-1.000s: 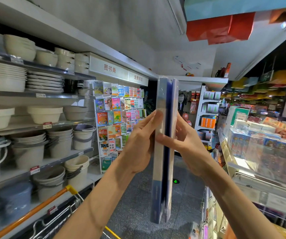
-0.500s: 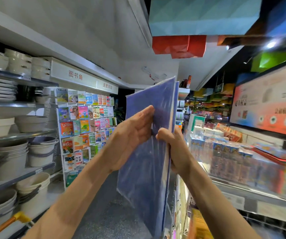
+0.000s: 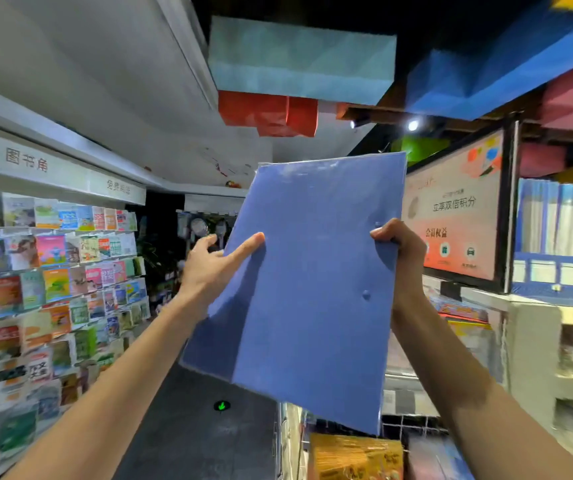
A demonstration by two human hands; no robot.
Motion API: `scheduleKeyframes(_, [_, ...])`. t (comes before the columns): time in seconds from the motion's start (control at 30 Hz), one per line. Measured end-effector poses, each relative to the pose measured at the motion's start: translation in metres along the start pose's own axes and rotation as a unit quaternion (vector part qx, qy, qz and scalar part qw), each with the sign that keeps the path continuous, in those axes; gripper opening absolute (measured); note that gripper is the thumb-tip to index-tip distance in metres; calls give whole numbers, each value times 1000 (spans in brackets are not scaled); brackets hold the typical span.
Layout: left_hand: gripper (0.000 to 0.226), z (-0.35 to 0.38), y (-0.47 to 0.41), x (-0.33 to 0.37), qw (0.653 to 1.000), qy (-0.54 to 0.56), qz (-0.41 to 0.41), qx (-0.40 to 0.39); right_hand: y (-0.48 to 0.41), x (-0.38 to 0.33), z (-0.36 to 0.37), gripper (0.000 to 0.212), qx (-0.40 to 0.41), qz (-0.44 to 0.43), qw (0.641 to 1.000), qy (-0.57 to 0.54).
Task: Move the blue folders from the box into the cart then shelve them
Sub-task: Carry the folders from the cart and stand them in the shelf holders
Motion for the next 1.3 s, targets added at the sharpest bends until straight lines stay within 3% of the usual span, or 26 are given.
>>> scheduleKeyframes(0.07, [89, 19, -5, 8, 993, 48, -22, -108, 1, -18, -14, 17, 32, -35, 999, 11])
scheduleKeyframes(0.17, [36, 52, -5, 20, 986, 101, 11, -134, 10, -45, -31, 36, 66, -27, 996, 47])
scheduleKeyframes(0.23, [48, 77, -1, 27, 981, 140, 30, -128, 20, -63, -45, 9, 68, -4, 993, 92])
scheduleKeyframes(0.33, [45, 121, 9, 37, 969, 199, 42, -138, 33, -96, -79, 47, 101, -31, 973, 205])
scheduleKeyframes(0.47, [36, 182, 33, 50, 948, 262, 67, -168, 61, -139, -117, 27, 155, -18, 932, 326])
scheduleKeyframes(0.73, [43, 304, 79, 87, 935, 273, 77, -215, 105, -224, -178, 29, 330, -85, 858, 384])
scheduleKeyframes(0.93, [42, 403, 112, 125, 928, 220, 168, -248, 129, -289, -235, 17, 380, -146, 816, 411])
scheduleKeyframes(1.0, [43, 440, 127, 141, 921, 209, 194, -267, 133, -315, -259, 22, 393, -182, 796, 422])
scheduleKeyframes(1.07, [51, 480, 143, 156, 914, 190, 212, -288, 134, -342, -284, 27, 411, -212, 773, 435])
scheduleKeyframes(1.2, [75, 555, 175, 186, 906, 163, 231, -316, 130, -392, -318, 10, 426, -266, 711, 492])
scheduleKeyframes(1.3, [69, 606, 195, 206, 891, 204, 209, -349, 123, -421, -350, 27, 433, -306, 657, 536])
Point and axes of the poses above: each hand's wrist, its own y-axis away from the middle knuckle, its own z-axis out of the palm, x = y × z, the point moved 1 cm from there along -y, towards the middle knuckle, and after that the axes turned 1 degree about y, right-handed, at the moved point
